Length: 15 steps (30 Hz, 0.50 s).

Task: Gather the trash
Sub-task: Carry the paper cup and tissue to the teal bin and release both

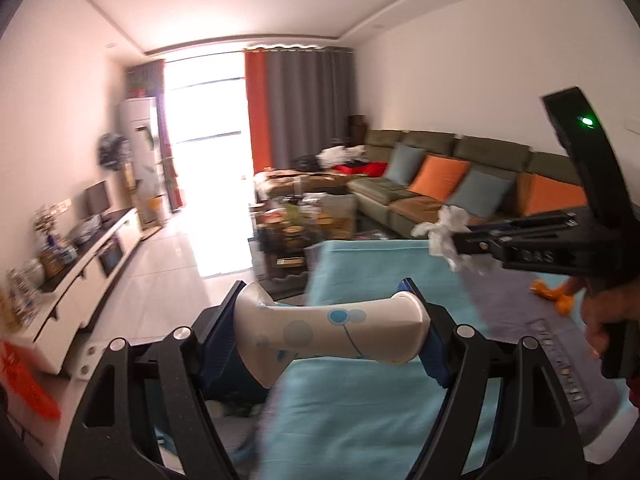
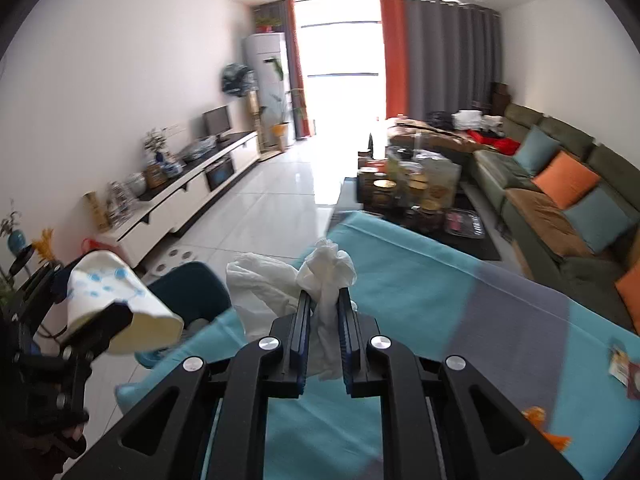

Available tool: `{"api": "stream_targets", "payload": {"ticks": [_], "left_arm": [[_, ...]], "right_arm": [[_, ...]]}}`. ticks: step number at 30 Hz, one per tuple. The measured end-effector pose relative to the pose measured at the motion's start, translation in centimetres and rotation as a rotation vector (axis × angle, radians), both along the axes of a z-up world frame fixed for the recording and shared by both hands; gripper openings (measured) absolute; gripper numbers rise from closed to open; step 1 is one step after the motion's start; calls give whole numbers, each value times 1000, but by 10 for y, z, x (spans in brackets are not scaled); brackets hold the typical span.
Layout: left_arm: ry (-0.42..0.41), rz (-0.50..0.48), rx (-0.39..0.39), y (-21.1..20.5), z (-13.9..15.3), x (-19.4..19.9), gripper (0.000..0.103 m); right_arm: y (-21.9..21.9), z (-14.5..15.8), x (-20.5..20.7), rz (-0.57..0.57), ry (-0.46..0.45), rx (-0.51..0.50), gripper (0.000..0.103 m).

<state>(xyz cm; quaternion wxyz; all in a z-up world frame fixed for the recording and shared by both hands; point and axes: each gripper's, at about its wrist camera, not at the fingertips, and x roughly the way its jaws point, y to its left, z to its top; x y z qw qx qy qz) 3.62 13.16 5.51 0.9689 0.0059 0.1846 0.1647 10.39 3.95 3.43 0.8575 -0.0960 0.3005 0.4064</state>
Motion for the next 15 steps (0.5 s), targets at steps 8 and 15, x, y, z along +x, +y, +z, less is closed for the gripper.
{"api": "stream_targets", "payload": {"ticks": [8,15], "left_arm": [[15,164,-14,66,-4,-27,75],[52,224,-90,118,-25,-36,75]], "right_arm": [[60,-8,-17,115,21,-27,12],[111,-21,-25,200,54,-78,12]]}}
